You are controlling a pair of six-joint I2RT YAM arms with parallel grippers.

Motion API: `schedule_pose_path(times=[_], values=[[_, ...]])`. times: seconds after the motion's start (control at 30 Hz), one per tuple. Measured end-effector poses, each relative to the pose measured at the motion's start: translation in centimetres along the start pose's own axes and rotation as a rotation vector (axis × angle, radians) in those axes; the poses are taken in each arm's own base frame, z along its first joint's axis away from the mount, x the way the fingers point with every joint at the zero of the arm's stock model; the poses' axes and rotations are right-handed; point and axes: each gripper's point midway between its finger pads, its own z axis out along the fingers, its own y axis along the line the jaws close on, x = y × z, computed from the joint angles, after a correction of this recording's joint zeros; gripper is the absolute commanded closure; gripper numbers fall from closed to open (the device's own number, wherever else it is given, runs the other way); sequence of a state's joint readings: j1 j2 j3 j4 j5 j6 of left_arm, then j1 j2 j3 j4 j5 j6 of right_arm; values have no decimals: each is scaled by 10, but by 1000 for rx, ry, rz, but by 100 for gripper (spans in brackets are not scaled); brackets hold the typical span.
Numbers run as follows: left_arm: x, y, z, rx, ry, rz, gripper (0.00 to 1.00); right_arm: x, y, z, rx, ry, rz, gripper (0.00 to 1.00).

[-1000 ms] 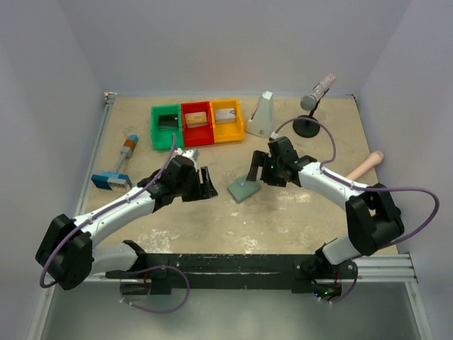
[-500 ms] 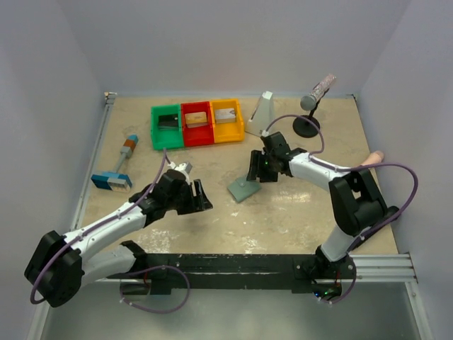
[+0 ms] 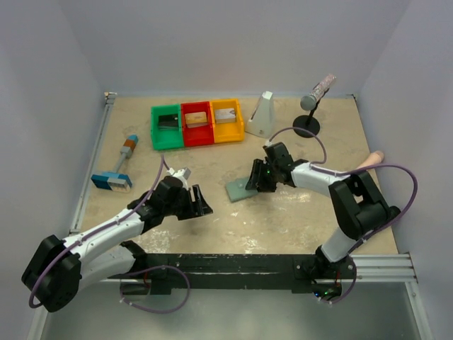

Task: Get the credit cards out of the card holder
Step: Move the card holder to the center of the board.

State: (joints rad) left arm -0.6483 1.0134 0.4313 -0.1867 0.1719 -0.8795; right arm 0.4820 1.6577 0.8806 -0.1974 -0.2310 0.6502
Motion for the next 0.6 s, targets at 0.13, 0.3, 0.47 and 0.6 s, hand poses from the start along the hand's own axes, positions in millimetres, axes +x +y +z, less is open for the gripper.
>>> schedule_pose_path(times=[0.13, 0.3, 0.47, 0.6], values=[[-2, -3, 3, 12, -4, 1, 32, 20, 9, -3, -22, 11, 3, 55], [0, 0, 10, 1, 12, -18, 32, 55, 29, -3, -52, 56, -7, 59], [0, 0, 12, 0, 11, -28, 32, 84, 47, 0, -82, 84, 21, 52], [-1, -1, 12, 0, 9, -28, 32, 92, 55, -2, -101, 78, 45, 40]])
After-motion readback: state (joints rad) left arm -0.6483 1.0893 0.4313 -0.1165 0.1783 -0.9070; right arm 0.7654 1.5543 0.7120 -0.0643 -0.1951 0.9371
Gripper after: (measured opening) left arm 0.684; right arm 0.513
